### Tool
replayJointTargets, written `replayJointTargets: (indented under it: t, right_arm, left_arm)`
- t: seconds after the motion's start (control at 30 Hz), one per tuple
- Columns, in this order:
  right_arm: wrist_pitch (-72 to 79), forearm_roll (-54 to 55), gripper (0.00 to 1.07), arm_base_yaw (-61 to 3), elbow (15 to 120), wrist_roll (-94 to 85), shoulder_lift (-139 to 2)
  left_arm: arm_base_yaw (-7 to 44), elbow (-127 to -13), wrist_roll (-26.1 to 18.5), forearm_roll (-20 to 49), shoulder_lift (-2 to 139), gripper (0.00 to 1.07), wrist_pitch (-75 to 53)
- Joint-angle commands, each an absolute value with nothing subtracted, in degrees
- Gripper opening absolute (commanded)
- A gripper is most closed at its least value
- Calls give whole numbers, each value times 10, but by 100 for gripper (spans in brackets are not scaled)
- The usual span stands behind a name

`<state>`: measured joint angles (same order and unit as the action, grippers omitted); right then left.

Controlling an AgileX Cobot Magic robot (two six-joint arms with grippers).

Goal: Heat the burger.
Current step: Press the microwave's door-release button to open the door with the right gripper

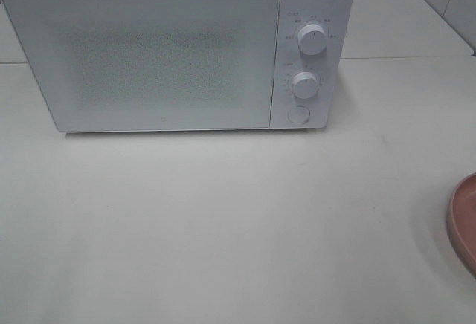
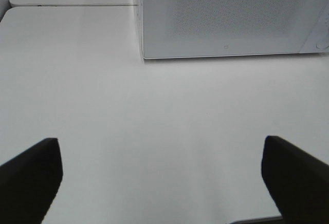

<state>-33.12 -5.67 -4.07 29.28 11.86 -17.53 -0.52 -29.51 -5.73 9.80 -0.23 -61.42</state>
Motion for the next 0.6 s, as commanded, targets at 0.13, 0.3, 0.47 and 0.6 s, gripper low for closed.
replayJointTargets:
  t: [0.13,0.3,0.47,0.6]
  right_arm:
    - [-290,-54,74,-38,293,117,-218]
    - [-266,-54,74,-38,293,117,-257]
    - [-230,-54,74,-38,293,117,-301]
    - [-198,-54,74,-38,293,117,-338]
  left_arm:
    - [-5,-295,-58,104,-13,98,-612]
    - [-5,-295,-58,104,-13,98,-612]
    - [-5,-295,-58,104,-13,98,-612]
    - [-5,-295,-58,104,-13,98,-612]
